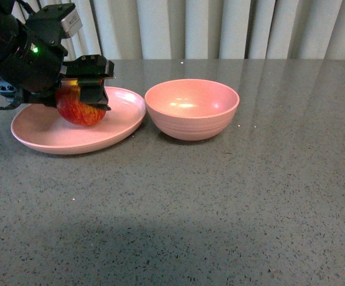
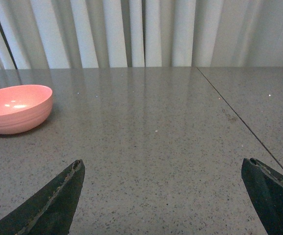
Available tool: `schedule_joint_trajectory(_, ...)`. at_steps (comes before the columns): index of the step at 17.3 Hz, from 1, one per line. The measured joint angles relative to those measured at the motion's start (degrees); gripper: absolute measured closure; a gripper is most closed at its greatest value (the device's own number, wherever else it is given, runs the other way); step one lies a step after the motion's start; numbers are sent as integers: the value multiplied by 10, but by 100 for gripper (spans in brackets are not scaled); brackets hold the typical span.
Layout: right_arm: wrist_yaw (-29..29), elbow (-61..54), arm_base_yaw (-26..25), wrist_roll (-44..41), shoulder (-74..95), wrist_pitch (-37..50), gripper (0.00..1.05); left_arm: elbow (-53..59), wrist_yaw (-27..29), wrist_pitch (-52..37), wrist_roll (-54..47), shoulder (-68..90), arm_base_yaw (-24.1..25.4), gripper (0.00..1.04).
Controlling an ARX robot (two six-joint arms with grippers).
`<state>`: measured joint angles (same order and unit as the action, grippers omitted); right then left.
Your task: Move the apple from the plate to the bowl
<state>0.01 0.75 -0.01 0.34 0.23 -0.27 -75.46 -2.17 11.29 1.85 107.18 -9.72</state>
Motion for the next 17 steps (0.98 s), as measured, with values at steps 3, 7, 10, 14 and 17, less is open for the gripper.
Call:
schedule_joint_trajectory(3,0,0,0,0,0,0,7,-7,0,5,-4,-1,-1,34)
schedule_joint_trajectory(7,0,0,0,0,0,0,7,-14,-1,11,-6,-3,-2,34)
schedule_joint_trajectory(10,0,0,0,0,0,0,7,-36,-3,28,-13,-15,-3,34)
schedule_joint_trajectory(14,0,0,0,0,0,0,7,-108,-4,63,-38,-48,-26,35)
schedule_joint_trajectory(17,0,0,0,0,0,0,7,-172,-8,79,-54,-42,-128,35)
